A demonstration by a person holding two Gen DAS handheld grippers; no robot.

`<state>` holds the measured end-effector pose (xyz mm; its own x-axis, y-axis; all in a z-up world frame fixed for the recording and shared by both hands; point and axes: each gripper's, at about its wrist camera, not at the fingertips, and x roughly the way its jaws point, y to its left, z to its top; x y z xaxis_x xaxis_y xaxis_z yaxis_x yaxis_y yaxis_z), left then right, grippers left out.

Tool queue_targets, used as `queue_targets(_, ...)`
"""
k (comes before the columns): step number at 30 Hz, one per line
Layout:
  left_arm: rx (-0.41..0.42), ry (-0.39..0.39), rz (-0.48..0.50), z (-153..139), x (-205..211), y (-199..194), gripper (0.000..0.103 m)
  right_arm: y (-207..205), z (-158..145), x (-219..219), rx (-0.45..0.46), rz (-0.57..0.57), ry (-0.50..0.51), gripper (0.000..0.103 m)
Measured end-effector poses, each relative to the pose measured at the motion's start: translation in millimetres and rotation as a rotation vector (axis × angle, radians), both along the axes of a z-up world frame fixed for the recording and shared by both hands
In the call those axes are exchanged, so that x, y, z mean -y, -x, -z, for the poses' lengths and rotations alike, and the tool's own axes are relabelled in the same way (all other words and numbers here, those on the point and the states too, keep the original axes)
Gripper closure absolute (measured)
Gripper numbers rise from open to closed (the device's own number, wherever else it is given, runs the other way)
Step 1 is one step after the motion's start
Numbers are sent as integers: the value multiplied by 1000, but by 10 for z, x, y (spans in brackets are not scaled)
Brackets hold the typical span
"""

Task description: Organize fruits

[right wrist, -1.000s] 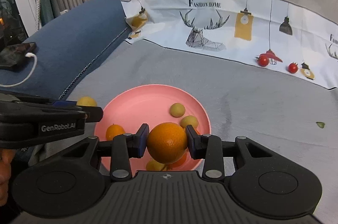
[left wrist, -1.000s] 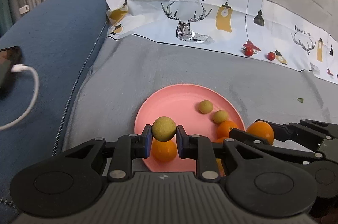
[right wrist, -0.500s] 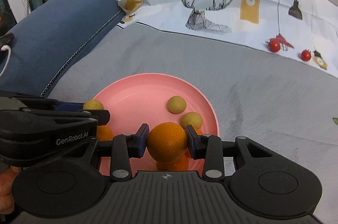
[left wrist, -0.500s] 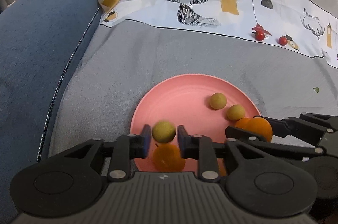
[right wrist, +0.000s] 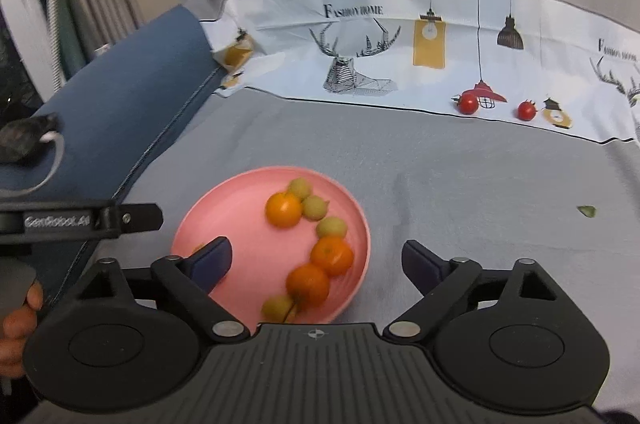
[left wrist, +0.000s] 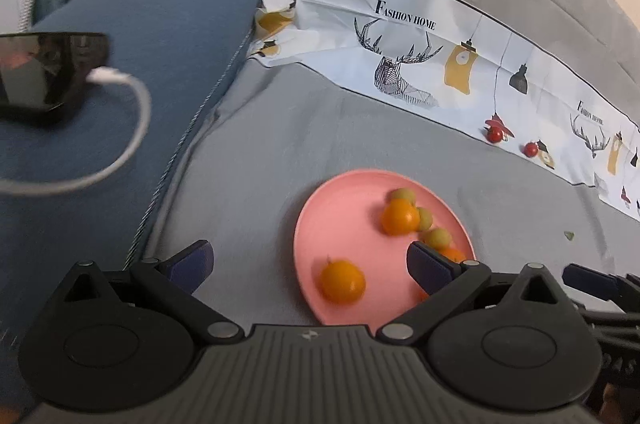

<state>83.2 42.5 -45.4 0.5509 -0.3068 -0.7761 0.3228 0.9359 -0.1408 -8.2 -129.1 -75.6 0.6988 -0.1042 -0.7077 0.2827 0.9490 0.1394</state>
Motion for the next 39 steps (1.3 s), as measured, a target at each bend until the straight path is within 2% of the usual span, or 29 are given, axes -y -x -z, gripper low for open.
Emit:
queue_targets(6, 20, -45, 7, -205, -190, 627, 0, 506, -227, -413, -5, -29, 21, 5)
queue_targets(12, 71, -69, -11, -428, -379, 1184, 0, 901, -428, -759, 45, -94, 167, 3)
queue_targets(16, 136, -92, 0, -571, -411, 1472, 0, 1133, -551, -898, 87, -112, 200, 1)
queue_targets(24, 211, -75, 2, -795, -432, 1817, 0, 1516, -767, -961, 179, -88, 227, 1)
queue_targets(39, 269, -67, -1, -979, -470, 2102, 0, 1836, -876, -976, 241, -65, 210, 1)
